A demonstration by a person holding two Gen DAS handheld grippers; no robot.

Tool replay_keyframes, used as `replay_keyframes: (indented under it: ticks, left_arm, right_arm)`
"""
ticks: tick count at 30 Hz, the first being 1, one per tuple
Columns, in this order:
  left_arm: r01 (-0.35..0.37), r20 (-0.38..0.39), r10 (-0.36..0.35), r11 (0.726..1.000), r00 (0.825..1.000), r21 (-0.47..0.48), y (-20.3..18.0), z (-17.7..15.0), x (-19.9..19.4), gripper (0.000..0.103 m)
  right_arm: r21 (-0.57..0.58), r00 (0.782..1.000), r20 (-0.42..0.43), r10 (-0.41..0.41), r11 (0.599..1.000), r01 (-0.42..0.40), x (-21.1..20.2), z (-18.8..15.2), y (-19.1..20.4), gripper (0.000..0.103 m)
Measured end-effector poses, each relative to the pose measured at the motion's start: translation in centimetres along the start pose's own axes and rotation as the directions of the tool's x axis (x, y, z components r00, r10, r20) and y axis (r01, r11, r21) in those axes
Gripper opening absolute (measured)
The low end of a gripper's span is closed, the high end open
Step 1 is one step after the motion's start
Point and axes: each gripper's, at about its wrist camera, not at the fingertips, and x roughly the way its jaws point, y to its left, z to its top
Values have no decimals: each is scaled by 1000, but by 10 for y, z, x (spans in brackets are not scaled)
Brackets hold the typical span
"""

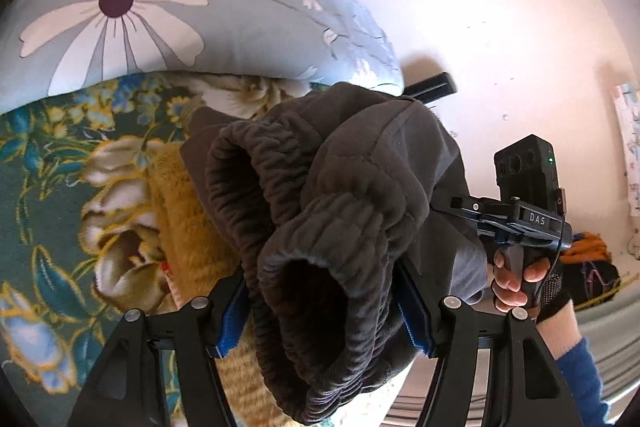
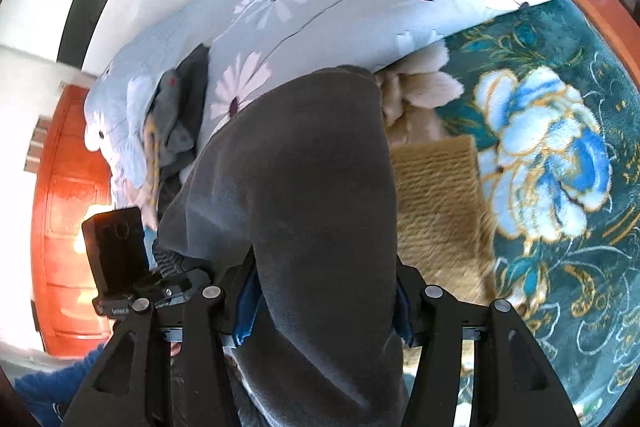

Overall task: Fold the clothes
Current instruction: 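Carry the folded sweatpants with both grippers over the yellow knit sweater, then lower the sweatpants onto the yellow sweater and open both grippers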

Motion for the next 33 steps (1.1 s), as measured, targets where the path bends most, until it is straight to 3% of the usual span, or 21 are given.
replay_keyframes:
  ticks: [9, 15, 19, 21, 26, 28, 30, 33]
  left_arm:
    - [-3, -24, 3, 1000, 1000, -14, 18, 3, 25, 69]
    - [-6, -30, 5, 1000, 1000, -8, 18, 3, 1, 70]
    - [-94, 38, 93, 994, 995, 51, 15, 1, -35, 70]
    - [-179, 105, 166, 977, 980, 120, 0, 4, -51, 70]
    - [-273, 214, 217, 920, 953, 281, -64, 25, -53, 70]
    - [-280, 226, 210, 894, 951, 349, -89, 28, -41, 70]
    - [-303, 233, 223, 862, 947, 407, -104, 26, -26, 70]
    - [-321, 190, 263, 848, 946, 421, -98, 20, -1, 70]
  right_arm:
    - [105, 999, 16, 45, 993, -47, 23, -11, -42, 60]
    - [56, 999, 26, -21, 998, 19, -4, -15, -30, 61]
    - [36, 990, 97, -102, 994, 99, -31, -28, -22, 61]
    - [12, 979, 135, -152, 988, 152, -42, -36, -11, 61]
    - [-65, 903, 216, -370, 918, 392, -45, -42, 37, 61]
    - [-96, 895, 241, -377, 908, 408, -37, -42, 53, 61]
    - [-125, 901, 257, -350, 912, 390, -25, -48, 68, 61]
    - [-191, 905, 259, -338, 900, 391, -8, -61, 78, 61]
